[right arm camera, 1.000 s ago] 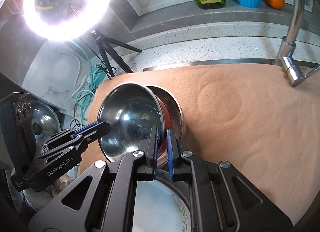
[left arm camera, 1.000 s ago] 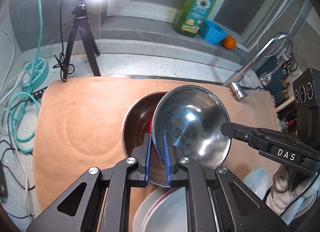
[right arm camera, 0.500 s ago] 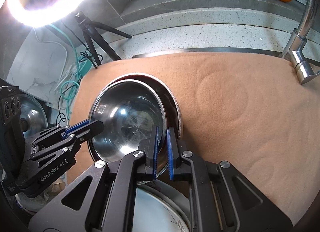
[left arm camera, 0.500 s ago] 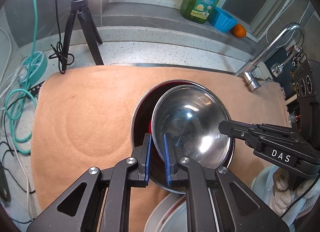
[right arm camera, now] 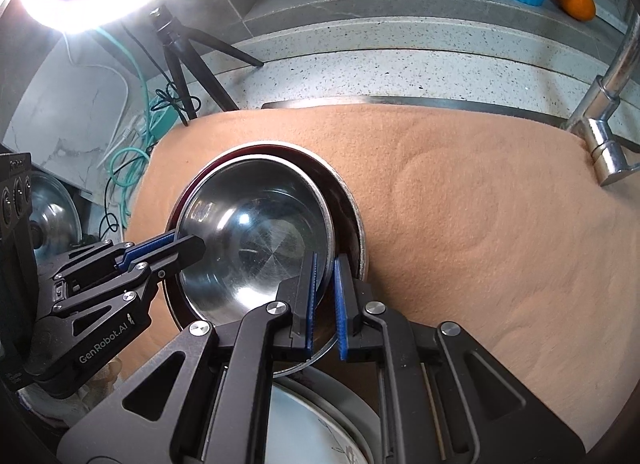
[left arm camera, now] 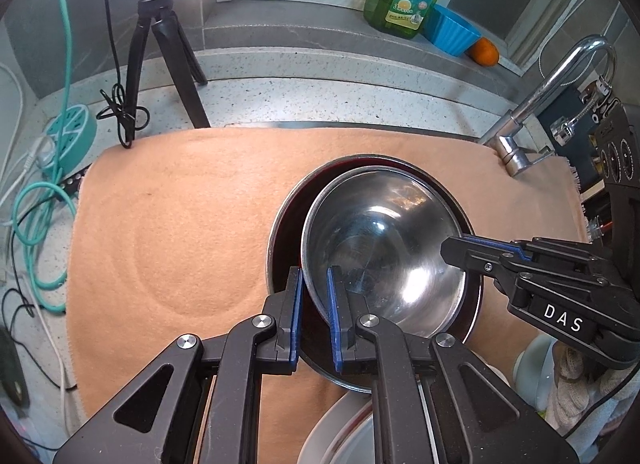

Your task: Organize plates and bowls

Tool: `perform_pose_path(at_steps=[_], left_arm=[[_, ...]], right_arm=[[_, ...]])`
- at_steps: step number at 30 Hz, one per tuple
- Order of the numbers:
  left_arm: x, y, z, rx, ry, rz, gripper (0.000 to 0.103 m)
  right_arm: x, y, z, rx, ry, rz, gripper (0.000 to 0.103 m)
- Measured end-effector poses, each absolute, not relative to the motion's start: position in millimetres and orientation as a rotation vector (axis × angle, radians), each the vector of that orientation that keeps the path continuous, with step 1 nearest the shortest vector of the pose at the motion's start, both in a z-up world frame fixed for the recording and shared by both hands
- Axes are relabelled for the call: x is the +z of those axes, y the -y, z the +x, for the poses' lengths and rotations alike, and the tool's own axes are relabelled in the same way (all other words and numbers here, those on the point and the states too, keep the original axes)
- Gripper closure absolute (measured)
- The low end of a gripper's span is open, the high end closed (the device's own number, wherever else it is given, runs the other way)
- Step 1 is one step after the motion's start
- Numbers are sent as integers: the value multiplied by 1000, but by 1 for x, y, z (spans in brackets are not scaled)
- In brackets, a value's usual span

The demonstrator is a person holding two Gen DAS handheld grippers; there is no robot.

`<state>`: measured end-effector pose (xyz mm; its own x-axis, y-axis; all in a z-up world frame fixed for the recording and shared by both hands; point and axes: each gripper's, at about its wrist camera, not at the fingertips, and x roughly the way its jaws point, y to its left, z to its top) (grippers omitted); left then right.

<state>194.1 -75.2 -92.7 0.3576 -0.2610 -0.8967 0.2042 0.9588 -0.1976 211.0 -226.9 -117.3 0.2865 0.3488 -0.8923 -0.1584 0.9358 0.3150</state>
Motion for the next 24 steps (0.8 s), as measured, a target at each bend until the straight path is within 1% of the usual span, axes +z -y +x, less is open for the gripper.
perform_pose_path(at_steps=[15, 21, 23, 24], left_arm=[[-90, 72, 192, -282, -1163, -64, 92], [-81, 71, 188, -274, -1135, -69, 92], [-75, 69, 186, -271, -1118, -74, 92], [-72, 69, 185, -273, -1111, -79, 92]], right_arm=[[-113, 226, 210, 343, -1217, 148, 92], [-98, 229, 205, 354, -1168, 149, 91], [-90, 232, 201, 358, -1148, 154, 89], [-87, 233, 198, 359, -1138, 153, 80]])
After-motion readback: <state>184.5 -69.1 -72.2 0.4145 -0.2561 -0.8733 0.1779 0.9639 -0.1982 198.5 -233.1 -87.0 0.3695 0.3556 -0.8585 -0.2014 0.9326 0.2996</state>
